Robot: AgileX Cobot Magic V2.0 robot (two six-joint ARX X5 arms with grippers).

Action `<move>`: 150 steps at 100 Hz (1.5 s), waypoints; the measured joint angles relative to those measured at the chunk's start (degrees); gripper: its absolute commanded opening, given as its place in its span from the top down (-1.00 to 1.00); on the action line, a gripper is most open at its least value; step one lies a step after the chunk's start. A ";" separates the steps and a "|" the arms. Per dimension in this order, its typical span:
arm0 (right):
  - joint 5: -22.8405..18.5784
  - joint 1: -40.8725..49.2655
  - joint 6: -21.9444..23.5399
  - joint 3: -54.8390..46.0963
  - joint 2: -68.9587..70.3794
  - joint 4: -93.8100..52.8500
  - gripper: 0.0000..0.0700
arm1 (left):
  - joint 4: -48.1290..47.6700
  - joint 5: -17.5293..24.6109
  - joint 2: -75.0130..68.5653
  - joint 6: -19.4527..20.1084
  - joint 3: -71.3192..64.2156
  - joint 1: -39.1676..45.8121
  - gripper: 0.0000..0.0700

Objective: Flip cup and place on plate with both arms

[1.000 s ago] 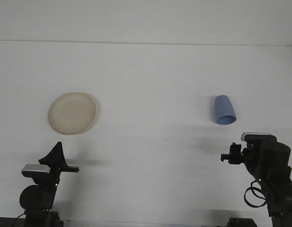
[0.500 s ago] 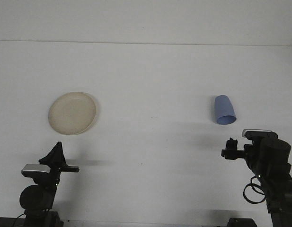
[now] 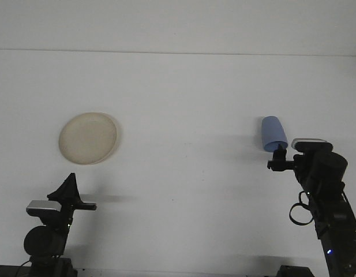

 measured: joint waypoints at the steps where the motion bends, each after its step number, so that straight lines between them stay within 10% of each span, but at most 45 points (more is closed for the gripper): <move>1: 0.00 -0.15 -0.04 -0.42 0.15 0.70 -0.49 | 0.00 0.00 0.00 0.00 0.00 0.00 0.97; 52: -5.03 -8.11 -0.20 -17.77 8.39 29.16 -0.48 | 0.00 0.00 0.00 0.00 0.00 0.00 0.97; 150: -10.97 -9.01 -0.22 -11.78 38.10 56.08 -0.37 | 0.00 0.00 0.00 0.00 0.00 0.00 0.97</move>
